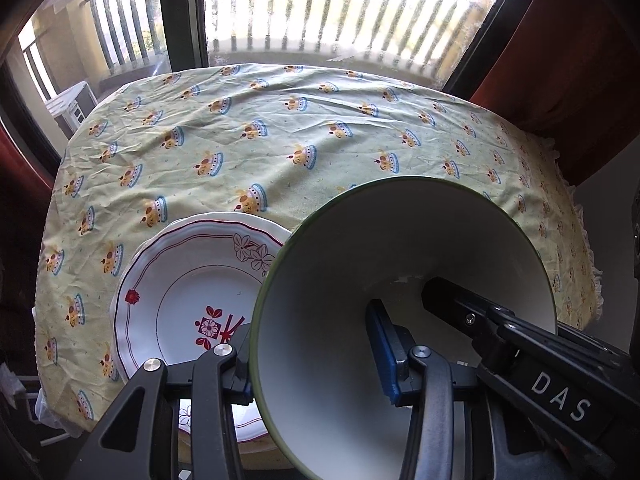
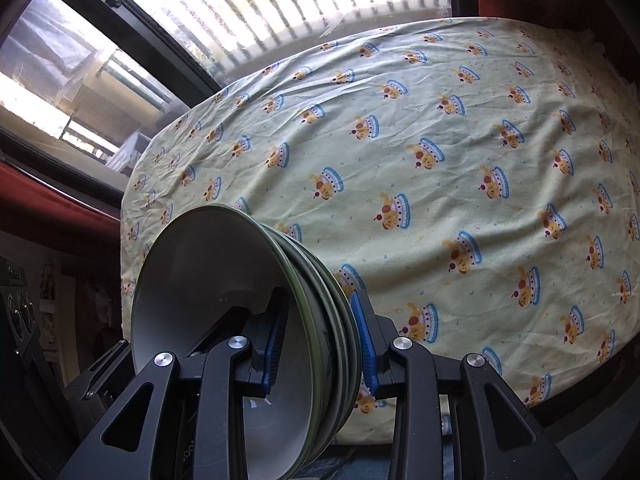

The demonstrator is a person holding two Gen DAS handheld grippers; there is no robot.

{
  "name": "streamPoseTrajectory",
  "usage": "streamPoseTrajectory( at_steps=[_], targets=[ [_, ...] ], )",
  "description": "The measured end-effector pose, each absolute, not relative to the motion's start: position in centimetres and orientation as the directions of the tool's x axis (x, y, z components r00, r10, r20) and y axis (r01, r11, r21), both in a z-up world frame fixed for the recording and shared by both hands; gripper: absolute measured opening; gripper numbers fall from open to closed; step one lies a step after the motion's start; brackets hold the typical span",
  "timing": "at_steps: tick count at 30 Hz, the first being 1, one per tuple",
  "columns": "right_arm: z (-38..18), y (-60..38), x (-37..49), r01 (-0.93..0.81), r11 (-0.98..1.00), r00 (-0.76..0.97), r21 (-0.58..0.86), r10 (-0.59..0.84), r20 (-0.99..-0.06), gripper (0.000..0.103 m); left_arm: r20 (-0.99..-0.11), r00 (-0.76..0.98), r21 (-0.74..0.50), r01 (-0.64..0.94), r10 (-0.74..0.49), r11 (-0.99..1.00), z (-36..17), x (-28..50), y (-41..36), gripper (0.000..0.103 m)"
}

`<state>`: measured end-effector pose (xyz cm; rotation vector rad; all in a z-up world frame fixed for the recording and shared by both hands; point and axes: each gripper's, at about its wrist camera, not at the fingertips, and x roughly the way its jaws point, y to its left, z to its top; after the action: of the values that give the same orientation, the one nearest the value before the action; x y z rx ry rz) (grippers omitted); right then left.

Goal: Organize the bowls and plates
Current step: 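Carry the nested bowls with both grippers over the red-rimmed plate stack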

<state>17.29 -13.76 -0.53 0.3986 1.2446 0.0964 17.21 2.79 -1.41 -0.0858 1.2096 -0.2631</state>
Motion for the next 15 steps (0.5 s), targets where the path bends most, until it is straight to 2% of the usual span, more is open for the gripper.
streamPoseTrajectory(
  at_steps=[15],
  targets=[
    [-1.7, -6.5, 19.0, 0.155, 0.933, 0.295, 0.324, 0.27, -0.917, 0.037, -0.922, 0.291, -0.223, 0.145, -0.257, 0.964, -2.9, 19.0, 9.7, 0.044]
  ],
)
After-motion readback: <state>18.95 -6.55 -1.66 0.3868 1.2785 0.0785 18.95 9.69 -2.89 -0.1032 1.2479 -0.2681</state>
